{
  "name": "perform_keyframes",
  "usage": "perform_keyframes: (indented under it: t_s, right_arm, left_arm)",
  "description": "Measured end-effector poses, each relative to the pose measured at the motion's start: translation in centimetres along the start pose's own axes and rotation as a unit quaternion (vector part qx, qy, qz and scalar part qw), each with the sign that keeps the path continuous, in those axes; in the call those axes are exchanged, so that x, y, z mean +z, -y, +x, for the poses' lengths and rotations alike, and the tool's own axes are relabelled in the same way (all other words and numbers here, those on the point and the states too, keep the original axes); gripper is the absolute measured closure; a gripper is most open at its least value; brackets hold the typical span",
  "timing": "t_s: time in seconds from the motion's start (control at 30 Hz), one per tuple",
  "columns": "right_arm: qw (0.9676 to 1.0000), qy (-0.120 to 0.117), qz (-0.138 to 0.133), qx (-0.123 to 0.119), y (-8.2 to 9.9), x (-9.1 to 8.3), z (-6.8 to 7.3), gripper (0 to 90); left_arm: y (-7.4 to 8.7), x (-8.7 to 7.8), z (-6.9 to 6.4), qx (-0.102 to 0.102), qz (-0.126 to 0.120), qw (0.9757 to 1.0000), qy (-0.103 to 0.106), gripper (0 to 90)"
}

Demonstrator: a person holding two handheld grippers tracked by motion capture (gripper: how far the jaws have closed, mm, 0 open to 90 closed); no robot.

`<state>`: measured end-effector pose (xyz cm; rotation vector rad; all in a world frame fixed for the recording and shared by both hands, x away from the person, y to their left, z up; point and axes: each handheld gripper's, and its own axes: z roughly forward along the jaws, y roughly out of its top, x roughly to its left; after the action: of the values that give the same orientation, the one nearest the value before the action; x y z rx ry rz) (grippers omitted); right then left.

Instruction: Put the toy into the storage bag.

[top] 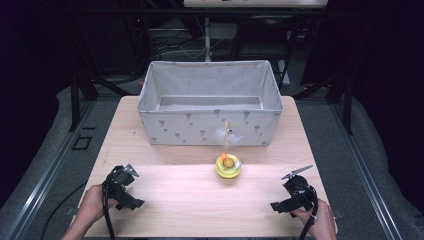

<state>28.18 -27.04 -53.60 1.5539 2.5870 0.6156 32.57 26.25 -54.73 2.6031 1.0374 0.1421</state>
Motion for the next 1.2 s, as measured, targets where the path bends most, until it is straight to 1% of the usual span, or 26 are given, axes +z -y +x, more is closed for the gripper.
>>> perform_keyframes:
  t_s: [0.07, 0.17, 0.2, 0.23, 0.3, 0.37, 0.4, 0.47, 0.53, 0.63, 0.7, 0.73, 0.77, 0.8, 0.83, 0.93, 0.97, 1.0, 1.03, 1.1, 1.2]
  right_arm:
    - [1.0, -0.003, 0.001, 0.004, 0.0, 0.0, -0.2, 13.2]
    - [1.0, 0.002, 0.007, 0.001, 0.1, -0.1, -0.4, 13.2]
    - [1.0, -0.004, 0.005, 0.006, 0.1, -0.1, -0.3, 13.2]
    - [0.9999, -0.003, 0.009, 0.006, 0.1, -0.2, -0.2, 13.2]
    - [1.0, -0.001, 0.008, 0.002, 0.0, -0.2, -0.2, 13.2]
    - [1.0, -0.002, 0.001, 0.003, 0.0, -0.1, 0.0, 13.2]
    - [1.0, 0.002, -0.001, 0.002, 0.0, -0.1, 0.0, 13.2]
    - [0.9999, 0.009, 0.007, -0.009, -0.1, -0.3, 0.1, 13.4]
    - [1.0, 0.005, 0.004, -0.007, -0.2, -0.4, 0.2, 12.6]
    - [0.9999, 0.011, 0.002, -0.007, -0.3, -0.6, 0.3, 12.5]
    - [0.9999, 0.014, 0.003, -0.009, -0.7, -1.1, 0.7, 12.5]
    - [0.9998, 0.013, 0.005, -0.015, -0.9, -1.3, 0.9, 12.6]
    - [0.9998, 0.013, 0.005, -0.015, -0.9, -1.3, 0.9, 12.6]
    - [0.9999, 0.011, 0.003, -0.013, -1.1, -1.4, 1.3, 12.6]
    - [0.9996, 0.016, 0.006, -0.02, -1.3, -1.5, 1.5, 12.6]
    - [0.9994, 0.005, 0.007, -0.034, -1.8, -1.6, 2.4, 12.6]
    - [0.9987, 0.006, 0.01, -0.05, -2.2, -1.7, 3.0, 12.8]
    - [0.9987, 0.006, 0.01, -0.05, -2.2, -1.7, 3.0, 12.8]
    - [0.9984, 0.009, 0.011, -0.055, -2.4, -1.7, 3.4, 13.0]
    - [0.9974, 0.01, 0.018, -0.069, -3.4, -2.1, 3.4, 12.9]
    - [0.9969, 0.003, 0.01, -0.078, -4.8, -2.3, 3.9, 13.8]
  left_arm:
    - [-0.1, 0.0, 0.0, 0.001, -0.003, 1.0, 0.003, 0.2]
    - [-0.1, 0.0, 0.0, -0.001, -0.002, 1.0, 0.005, 0.1]
    - [-0.1, 0.0, 0.0, 0.0, -0.002, 1.0, 0.003, 0.1]
    - [0.0, 0.0, 0.0, 0.0, -0.002, 1.0, 0.002, 0.1]
    - [0.1, -0.1, 0.1, -0.004, -0.005, 1.0, 0.002, 0.1]
    - [0.1, -0.2, 0.1, -0.004, -0.005, 1.0, 0.001, 0.1]
    - [0.1, -0.2, 0.2, -0.004, -0.005, 1.0, 0.0, 0.2]
    - [0.0, -0.2, 0.1, -0.004, -0.007, 1.0, 0.0, 0.1]
    - [0.0, -0.2, 0.1, -0.005, -0.009, 0.9999, 0.001, 0.2]
    - [0.0, -0.2, 0.0, -0.005, -0.007, 1.0, 0.002, 0.1]
    - [-0.1, -0.1, 0.1, -0.008, -0.006, 0.9999, 0.002, 0.1]
    - [-0.1, -0.1, 0.1, -0.009, -0.007, 0.9999, 0.001, 0.1]
    - [-0.1, -0.1, 0.2, -0.01, -0.008, 0.9999, 0.001, 0.1]
    - [0.0, -0.1, 0.2, -0.011, -0.008, 0.9999, 0.002, 0.1]
    - [0.0, -0.1, 0.2, -0.011, -0.008, 0.9999, 0.001, 0.1]
    - [0.0, -0.2, 0.3, -0.007, -0.01, 0.9999, 0.001, 0.1]
    - [0.0, -0.2, 0.3, -0.007, -0.014, 0.9999, 0.001, 0.2]
    - [0.0, -0.2, 0.3, -0.008, -0.016, 0.9998, 0.002, 0.2]
    - [0.0, -0.2, 0.3, -0.008, -0.018, 0.9998, 0.002, 0.1]
    - [-0.2, -0.2, 0.2, -0.006, -0.016, 0.9999, 0.002, 0.1]
    - [-0.2, 0.0, -0.1, -0.003, -0.014, 0.9999, 0.002, 0.1]
